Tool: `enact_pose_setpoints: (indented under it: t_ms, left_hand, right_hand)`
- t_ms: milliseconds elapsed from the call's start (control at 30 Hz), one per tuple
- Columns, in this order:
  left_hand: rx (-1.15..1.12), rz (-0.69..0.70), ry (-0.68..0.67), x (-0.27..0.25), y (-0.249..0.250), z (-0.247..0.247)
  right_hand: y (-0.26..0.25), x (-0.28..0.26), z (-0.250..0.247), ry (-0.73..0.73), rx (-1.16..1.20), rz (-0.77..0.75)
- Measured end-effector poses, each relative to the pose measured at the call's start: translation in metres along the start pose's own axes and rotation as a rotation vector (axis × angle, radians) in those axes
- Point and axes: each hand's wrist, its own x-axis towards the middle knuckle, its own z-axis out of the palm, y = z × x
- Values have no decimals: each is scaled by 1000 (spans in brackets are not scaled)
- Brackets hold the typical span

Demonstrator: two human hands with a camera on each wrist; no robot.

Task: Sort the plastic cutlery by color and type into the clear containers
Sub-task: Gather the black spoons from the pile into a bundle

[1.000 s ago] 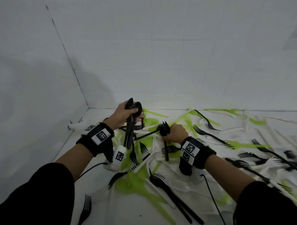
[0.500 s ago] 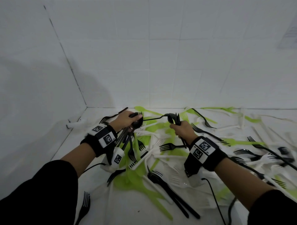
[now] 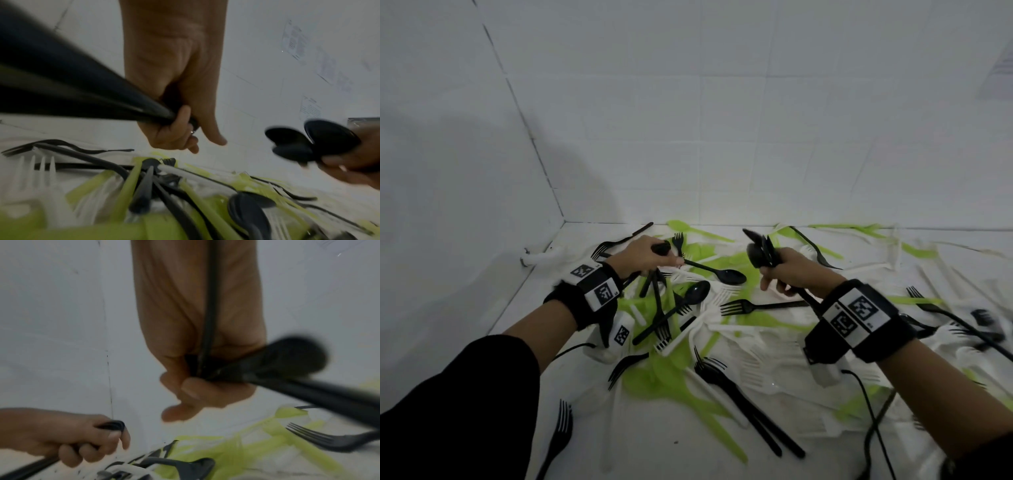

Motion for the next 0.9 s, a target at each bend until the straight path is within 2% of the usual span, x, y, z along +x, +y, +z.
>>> enact_pose_setpoints:
  t_ms: [67, 167, 233, 367, 467, 567, 633, 700, 833, 900]
  left_hand:
    - [106, 14, -61, -1, 2, 13]
    - [232, 70, -37, -2, 2, 34]
    - [326, 84, -17, -3, 2, 46]
    - [552, 95, 48, -1, 7, 57]
    - [551, 115, 25, -1, 8, 54]
    - [316, 141, 12, -3, 6, 46]
    - [114, 118, 57, -5, 10, 37]
    - [-1, 93, 143, -3, 10, 25]
    - [-75, 120, 430, 2, 9, -4]
    - [-224, 113, 448, 4, 8, -17]
  right_hand:
    - [-4, 2, 3, 172, 69, -92]
    - [-9, 13, 10, 449, 127, -185]
    - [-8, 25, 15, 499, 110, -145]
    - [0, 45, 27, 374, -215, -7]
    - [10, 54, 32, 258, -431, 58]
    - [13, 58, 32, 182, -477, 77]
    - [13, 58, 29, 173, -492, 81]
    - [14, 58, 29, 161, -506, 85]
    - [20, 59, 31, 142, -565, 63]
    - [19, 59, 31, 128, -582, 72]
